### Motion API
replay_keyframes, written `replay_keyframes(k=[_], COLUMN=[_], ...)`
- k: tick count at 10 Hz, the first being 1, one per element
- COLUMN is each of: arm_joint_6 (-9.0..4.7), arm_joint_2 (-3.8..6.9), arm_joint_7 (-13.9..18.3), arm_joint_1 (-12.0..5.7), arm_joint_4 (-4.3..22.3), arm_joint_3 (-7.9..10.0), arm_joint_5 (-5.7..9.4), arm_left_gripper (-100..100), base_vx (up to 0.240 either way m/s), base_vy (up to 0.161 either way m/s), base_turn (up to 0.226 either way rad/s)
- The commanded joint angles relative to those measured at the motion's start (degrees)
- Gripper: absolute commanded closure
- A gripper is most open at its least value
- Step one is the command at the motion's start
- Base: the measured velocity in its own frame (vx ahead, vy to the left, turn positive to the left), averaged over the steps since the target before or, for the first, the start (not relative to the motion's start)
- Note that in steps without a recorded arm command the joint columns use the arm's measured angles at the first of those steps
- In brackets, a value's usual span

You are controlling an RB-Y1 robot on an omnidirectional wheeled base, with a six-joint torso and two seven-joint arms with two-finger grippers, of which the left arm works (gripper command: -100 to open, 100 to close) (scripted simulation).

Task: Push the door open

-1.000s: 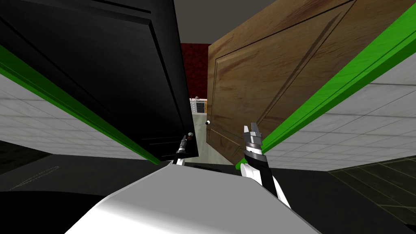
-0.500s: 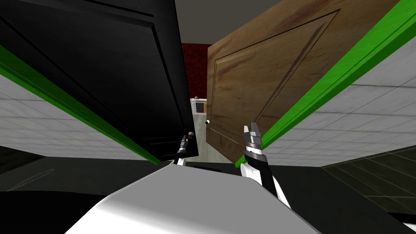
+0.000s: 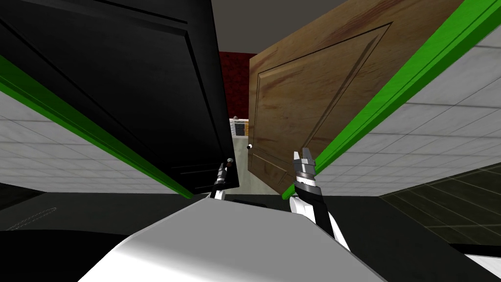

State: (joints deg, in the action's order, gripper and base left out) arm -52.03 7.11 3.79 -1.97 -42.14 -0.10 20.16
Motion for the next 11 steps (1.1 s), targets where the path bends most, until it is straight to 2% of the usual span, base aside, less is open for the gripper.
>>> replay_keyframes(k=[1, 2, 3, 4, 6, 7, 8, 9, 11], arm_joint_6=[-0.01, -0.01, -0.02, -0.02, -0.04, -0.04, -0.05, -0.05, -0.07], arm_joint_2=[-0.52, -0.52, -0.86, -0.86, -1.56, -1.56, -1.91, -1.91, -2.65], arm_joint_7=[2.9, 3.8, 5.8, 6.2, 10.0, 11.0, 13.0, 13.4, 17.2], arm_joint_1=[-0.21, -0.21, -0.37, -0.37, -0.69, -0.69, -0.84, -0.84, -1.15], arm_joint_4=[0.1, 0.1, 0.1, 0.1, 0.3, 0.3, 0.3, 0.3, 0.5], arm_joint_3=[-0.35, -0.35, -0.59, -0.59, -1.05, -1.05, -1.28, -1.28, -1.74], arm_joint_5=[1.29, 1.29, 2.15, 2.15, 3.87, 3.87, 4.73, 4.73, 6.41], arm_left_gripper=[-100, -100, -100, -100, -100, -100, -100, -100, -100], base_vx=[-0.053, -0.047, -0.042, -0.031, -0.043, -0.041, -0.042, -0.032, -0.049], base_vy=[0.021, 0.018, 0.009, 0.010, 0.016, 0.016, 0.019, 0.013, 0.014], base_turn=[-0.067, -0.025, -0.044, -0.019, -0.049, -0.030, -0.033, -0.022, -0.052])
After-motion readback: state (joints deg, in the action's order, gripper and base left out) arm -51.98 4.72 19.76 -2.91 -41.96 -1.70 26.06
